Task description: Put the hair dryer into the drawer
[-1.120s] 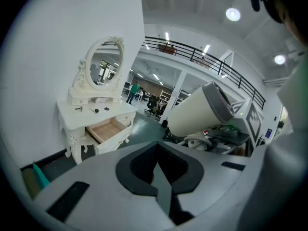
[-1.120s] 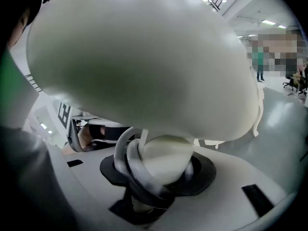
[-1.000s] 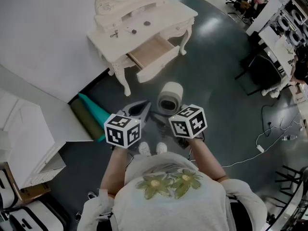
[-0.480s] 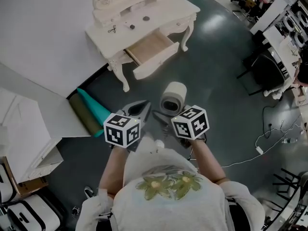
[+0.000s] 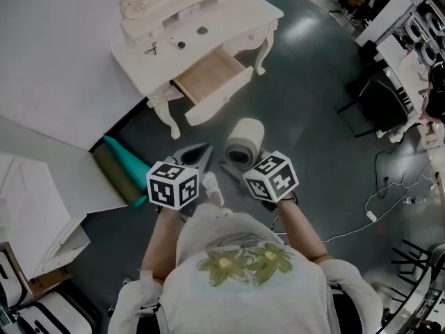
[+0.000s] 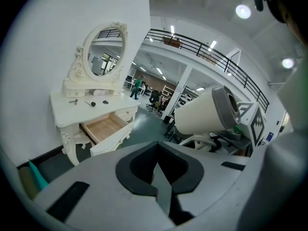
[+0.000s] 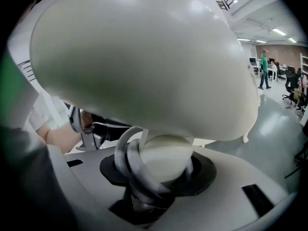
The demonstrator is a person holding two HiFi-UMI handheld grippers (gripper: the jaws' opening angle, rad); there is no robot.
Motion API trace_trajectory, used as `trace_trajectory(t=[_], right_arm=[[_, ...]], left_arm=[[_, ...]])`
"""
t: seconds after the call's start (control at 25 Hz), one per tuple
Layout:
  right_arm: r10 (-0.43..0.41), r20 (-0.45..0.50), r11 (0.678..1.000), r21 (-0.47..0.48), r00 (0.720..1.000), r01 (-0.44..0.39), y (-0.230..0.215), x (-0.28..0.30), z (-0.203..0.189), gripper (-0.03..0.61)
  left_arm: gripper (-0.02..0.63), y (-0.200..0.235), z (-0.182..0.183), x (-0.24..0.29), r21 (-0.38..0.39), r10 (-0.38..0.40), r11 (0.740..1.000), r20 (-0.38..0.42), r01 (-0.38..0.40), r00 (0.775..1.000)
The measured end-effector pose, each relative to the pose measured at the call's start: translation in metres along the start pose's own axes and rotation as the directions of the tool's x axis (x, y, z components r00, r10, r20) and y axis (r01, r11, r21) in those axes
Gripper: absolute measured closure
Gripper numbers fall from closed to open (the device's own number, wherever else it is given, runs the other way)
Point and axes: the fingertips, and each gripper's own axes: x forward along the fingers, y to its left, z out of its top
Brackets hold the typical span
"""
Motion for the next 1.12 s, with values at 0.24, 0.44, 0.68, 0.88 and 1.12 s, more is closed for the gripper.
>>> trace_trajectory(t=[0.24,0.44,0.68,0.88,1.12], right_arm=[[-0.032,-0.059,0.995,-0.102,0.998,0.026,-0.033,0.023,0.029,0.367],[-0.048,-0.088,0.988,-0.151,0.995,0.034,-0.053,0.050,0.052,0.367],[-0.096,-0.120,0.970,-0.236,0.988,0.066,-0.079,0.082,0.070,0.367],[-0.124,-0.138,0.955,-0.286,0.983,0.080,-0.095,0.096,0.079,0.371],[-0.187,-0.190,0.913,-0.396,0.964,0.099,-0.121,0.101,0.089,0.371]], left_arm=[[0.604,0.038,0.032,0.021,-0.025,-0.008,1.000,0.012,0.008,1.000],[0.604,0.071,0.052,0.034,-0.042,-0.012,0.999,0.015,0.012,1.000],[0.604,0.109,0.072,0.044,-0.038,-0.005,0.999,0.017,0.005,1.000],[0.604,0.123,0.080,0.048,-0.032,-0.006,0.999,0.018,0.007,1.000],[0.604,0.130,0.076,0.059,-0.044,-0.010,0.999,-0.017,0.010,1.000]])
